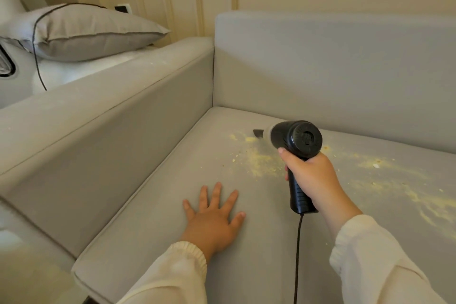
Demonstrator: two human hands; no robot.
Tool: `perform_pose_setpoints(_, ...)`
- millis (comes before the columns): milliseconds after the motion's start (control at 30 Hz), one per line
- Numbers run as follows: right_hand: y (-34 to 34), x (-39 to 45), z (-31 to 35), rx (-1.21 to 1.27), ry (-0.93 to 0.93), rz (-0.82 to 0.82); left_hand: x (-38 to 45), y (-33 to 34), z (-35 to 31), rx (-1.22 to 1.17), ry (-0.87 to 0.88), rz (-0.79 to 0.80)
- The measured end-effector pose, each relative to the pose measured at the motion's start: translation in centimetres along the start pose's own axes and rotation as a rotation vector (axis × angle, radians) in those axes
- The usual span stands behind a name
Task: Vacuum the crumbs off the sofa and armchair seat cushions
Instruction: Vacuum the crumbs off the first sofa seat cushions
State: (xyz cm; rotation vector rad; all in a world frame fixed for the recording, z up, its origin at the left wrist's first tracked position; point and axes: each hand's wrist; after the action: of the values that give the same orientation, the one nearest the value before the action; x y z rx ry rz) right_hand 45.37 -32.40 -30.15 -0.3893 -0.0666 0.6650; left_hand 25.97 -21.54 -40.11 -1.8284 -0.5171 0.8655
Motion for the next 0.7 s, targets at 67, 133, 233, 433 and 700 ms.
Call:
perform_pose_setpoints(67, 0.4, -0.2, 0.2, 0.017, 0.0, 0.034, 0.1, -0.2, 0.2, -0.004, -0.014, 0.02)
perform_pose_setpoints(133, 1.0, -0.4, 0.6, 0.004, -0.018, 0.066, 0.2, -0.3, 0.0, 0.002, -0.012, 0.031)
perform_pose_setpoints(233, 2.3, -0.6, 0.8, -0.035, -0.045, 0.083, 0.2, -0.2, 0.0, 0.027, -0.014, 0.046)
perform_pose_setpoints(433, 3.7, -1.5, 1.4, -0.082, -0.076, 0.159, 0.2, -0.5, -0.2, 0.026, -0.023, 0.065)
perform_pose_setpoints(700, 1.0, -1.4, 2.4, -0.072, -0.052, 0.05, 0.2, -0.2, 0.1, 0.021, -0.014, 0.047)
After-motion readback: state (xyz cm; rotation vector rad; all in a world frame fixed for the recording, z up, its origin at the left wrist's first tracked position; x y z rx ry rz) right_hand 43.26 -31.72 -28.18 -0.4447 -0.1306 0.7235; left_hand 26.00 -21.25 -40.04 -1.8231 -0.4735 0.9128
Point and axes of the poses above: each hand's wrist, its own x-axis towards the middle knuckle, its own y-axis out of the palm, z = x × y, and after that the axes turned 6 degrees about -x, right-handed
